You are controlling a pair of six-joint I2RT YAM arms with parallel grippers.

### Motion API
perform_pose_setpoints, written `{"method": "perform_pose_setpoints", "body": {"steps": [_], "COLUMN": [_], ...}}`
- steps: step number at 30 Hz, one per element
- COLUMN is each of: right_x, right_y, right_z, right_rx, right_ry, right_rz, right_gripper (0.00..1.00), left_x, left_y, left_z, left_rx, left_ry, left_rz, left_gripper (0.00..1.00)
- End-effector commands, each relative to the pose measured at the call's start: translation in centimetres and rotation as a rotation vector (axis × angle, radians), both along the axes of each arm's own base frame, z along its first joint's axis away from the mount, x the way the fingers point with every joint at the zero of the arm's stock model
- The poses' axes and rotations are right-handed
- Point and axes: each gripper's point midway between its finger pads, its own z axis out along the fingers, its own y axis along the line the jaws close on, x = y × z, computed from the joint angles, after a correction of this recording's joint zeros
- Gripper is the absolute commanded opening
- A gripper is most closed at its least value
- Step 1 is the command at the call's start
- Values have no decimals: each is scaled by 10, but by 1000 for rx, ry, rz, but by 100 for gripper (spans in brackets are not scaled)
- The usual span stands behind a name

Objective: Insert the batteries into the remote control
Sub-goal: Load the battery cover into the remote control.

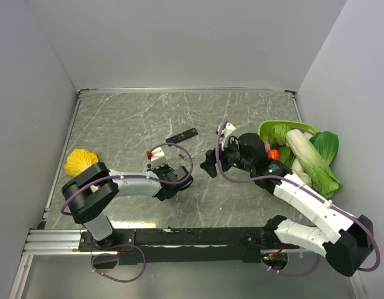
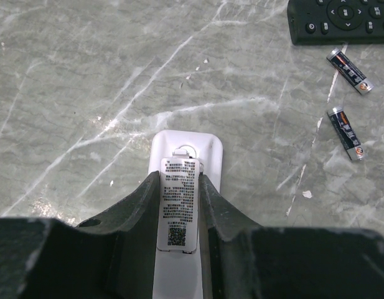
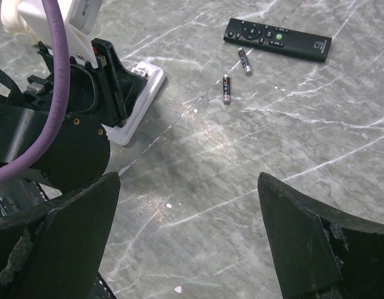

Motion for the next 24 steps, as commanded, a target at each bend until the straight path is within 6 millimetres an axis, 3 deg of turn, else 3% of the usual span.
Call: {"method": "perform_pose_setpoints", "body": {"steps": [1,13,24], "right_x": [2,3,2], "right_y": [2,-2,-2], "right_z": [16,16,15], "right_rx": [59,66,73], "right_ry": [-41,-44,-37], "right_rz": [1,-5,-2], "right_gripper": [99,100,100], "left_x": [1,-9,-14], "left_y": [-4,2,0], "left_z": [3,-3,2], "left_rx": [-8,19,-28], "left_ry": [-26,16,23], "left_rz": [-17,-5,-20], "left_gripper": [1,1,27]}}
